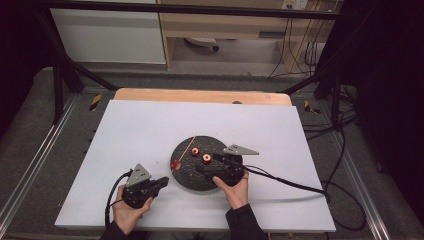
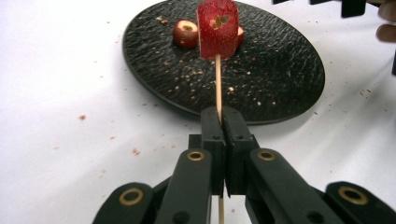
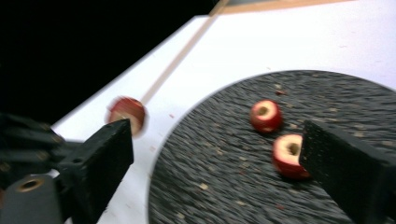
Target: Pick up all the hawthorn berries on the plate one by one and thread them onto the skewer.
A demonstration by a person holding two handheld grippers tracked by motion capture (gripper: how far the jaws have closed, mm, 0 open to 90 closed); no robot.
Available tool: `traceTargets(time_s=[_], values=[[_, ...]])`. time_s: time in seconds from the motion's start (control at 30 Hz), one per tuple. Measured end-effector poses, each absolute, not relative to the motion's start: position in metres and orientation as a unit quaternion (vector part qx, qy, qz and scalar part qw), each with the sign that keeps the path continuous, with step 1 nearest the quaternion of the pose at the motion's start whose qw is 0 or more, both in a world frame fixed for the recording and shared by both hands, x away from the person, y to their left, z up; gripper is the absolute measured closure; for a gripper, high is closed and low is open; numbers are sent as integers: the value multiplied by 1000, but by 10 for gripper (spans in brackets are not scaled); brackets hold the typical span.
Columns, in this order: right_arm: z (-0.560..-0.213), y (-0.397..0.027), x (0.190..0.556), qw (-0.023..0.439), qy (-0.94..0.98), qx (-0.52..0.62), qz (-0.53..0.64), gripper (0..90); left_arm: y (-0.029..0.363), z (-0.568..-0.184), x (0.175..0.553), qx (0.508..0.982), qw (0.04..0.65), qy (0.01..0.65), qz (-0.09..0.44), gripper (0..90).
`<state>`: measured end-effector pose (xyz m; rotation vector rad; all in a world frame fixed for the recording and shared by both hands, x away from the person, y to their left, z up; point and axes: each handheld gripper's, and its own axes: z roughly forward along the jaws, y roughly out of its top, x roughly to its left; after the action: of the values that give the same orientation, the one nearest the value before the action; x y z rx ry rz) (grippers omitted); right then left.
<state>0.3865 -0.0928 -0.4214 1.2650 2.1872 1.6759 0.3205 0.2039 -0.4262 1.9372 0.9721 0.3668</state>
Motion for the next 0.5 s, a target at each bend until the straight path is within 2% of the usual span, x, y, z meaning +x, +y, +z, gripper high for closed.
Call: traceTargets(time_s=[0.5], values=[[-410,-109,412,81,815,377,432,45,222,-428,322,787,447,398,151,885]])
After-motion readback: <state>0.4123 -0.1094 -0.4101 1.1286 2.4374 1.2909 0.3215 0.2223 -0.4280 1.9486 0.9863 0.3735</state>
